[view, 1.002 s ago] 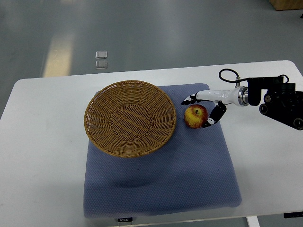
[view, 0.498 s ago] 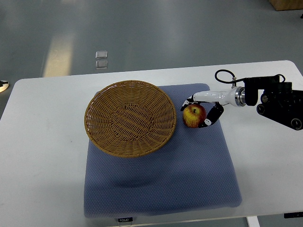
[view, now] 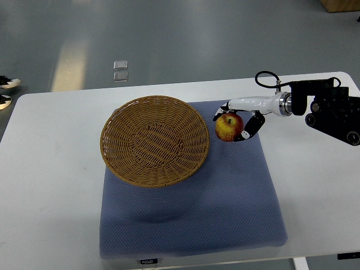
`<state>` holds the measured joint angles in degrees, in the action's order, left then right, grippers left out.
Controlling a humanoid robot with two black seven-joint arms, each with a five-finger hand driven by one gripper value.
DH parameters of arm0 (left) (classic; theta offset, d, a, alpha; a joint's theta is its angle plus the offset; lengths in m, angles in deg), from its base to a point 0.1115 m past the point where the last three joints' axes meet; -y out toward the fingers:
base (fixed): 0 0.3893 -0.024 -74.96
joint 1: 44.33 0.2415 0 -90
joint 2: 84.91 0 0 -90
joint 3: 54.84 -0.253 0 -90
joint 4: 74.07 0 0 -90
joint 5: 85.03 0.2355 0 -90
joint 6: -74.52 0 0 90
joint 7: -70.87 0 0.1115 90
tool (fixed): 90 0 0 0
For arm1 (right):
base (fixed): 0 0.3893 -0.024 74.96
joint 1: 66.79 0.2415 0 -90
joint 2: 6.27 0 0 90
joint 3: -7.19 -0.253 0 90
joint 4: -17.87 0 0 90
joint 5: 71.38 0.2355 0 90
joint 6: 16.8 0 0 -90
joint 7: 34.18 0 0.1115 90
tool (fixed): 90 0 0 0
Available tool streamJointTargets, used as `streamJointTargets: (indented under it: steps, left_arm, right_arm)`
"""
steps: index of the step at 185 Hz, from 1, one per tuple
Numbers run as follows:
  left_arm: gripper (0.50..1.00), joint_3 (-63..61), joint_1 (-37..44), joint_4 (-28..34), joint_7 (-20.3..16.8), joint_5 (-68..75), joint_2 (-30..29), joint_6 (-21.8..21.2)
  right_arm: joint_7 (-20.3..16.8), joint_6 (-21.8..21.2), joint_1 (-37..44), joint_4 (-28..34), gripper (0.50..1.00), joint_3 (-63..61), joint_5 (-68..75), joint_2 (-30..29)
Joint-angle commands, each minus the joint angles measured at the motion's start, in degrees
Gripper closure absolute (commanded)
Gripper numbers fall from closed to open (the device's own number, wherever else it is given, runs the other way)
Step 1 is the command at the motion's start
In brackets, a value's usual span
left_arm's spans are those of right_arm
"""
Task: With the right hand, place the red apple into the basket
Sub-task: 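Lift the apple with the right hand and carry it over the basket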
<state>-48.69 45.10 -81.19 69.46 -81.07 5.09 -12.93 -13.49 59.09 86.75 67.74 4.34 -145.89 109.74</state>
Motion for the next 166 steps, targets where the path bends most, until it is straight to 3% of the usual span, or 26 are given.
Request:
streamJointTargets:
  steps: [1,87,166]
  left_arm:
    - [0.500,0.00,-0.04,0.00,0.00,0.00,0.00,0.00]
    - [0.500,0.00,-0.04,0.00,0.00,0.00,0.00,0.00]
    - [0.500,0.00,0.05,0.00,0.00,0.00,0.00,0.00]
  right_arm:
    - [-0.12,-0.13,1.06,-0.04,0.773,-0.41,0.42,0.36]
    - [-0.39,-0.21,11.17,0.05,0.771,-0.67,0.78,-0.52]
    - [-0.74,1.37,12.14,-0.48,0.767,-0.58,0.69,-12.64]
